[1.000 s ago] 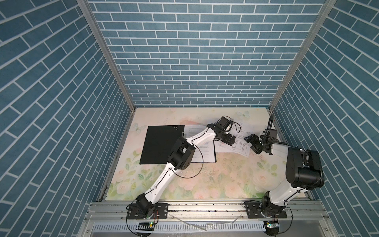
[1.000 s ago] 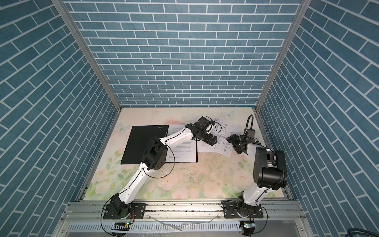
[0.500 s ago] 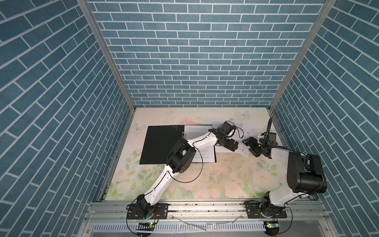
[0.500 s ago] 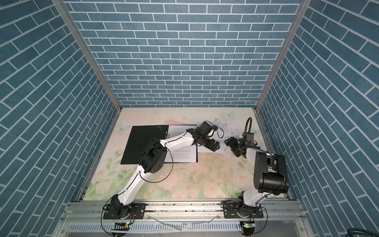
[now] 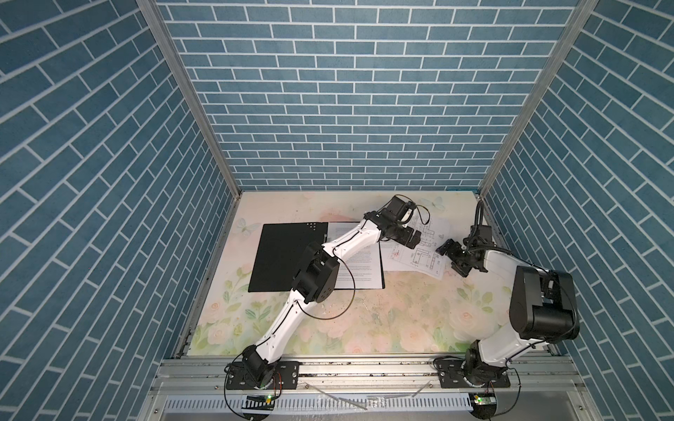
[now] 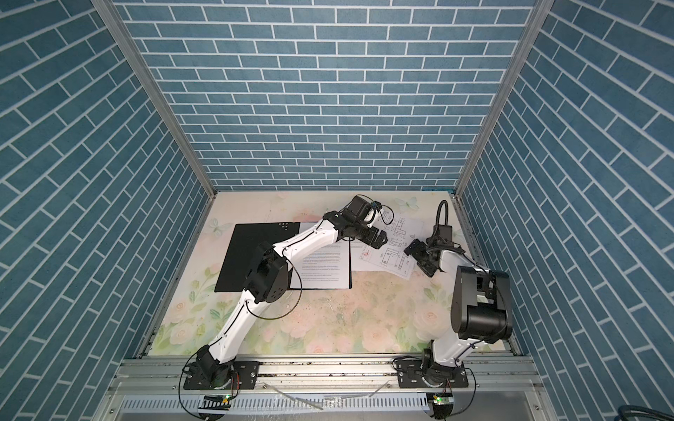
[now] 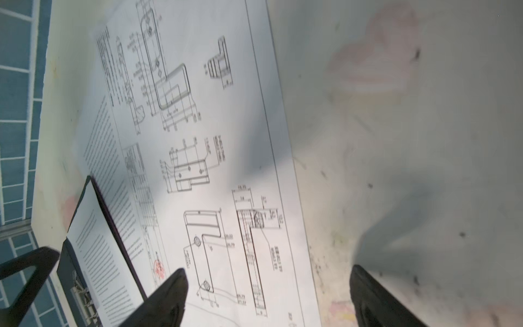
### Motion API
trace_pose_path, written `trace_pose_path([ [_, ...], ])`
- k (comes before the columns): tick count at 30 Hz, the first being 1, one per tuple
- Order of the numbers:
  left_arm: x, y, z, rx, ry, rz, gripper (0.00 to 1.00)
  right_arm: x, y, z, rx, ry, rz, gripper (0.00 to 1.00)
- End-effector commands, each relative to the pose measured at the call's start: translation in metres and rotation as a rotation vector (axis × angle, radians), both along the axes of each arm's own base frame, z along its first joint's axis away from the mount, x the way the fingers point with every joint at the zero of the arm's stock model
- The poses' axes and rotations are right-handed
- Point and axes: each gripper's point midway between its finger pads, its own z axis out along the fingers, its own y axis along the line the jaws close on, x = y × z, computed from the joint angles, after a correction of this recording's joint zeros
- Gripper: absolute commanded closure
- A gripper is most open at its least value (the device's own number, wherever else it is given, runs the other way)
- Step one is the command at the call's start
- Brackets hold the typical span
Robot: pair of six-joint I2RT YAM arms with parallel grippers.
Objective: Put the files into the folder
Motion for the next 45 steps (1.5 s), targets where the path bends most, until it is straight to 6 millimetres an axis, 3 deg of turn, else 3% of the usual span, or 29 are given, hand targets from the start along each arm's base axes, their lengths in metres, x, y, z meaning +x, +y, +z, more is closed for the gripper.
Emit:
trace_pose_path([
  [1,0.007,0.014,-0.041,0.093,0.056,0.015,0.00,0.017,-0.017,-0.001,-0.073,0.012,0.007,0.11],
  [9,0.019,0.017,-0.075,0.110,0.106,0.040,0.00,0.059,-0.027,-0.005,-0.110,0.024,0.031,0.10],
  [14,0.019,0.016,-0.084,0.101,0.131,0.048,0.00,0.081,-0.028,-0.008,-0.109,0.019,0.051,0.10],
  [22,0.008,0.016,-0.096,0.092,0.198,0.040,0.00,0.099,-0.019,-0.019,-0.060,0.036,0.103,0.13],
  [30,-0.008,0.010,-0.101,0.067,0.261,0.018,0.01,0.096,0.007,-0.027,0.028,0.059,0.162,0.16],
  [45,-0.044,-0.004,-0.111,0.051,0.356,-0.040,0.04,0.071,0.027,-0.037,0.083,0.100,0.182,0.17],
])
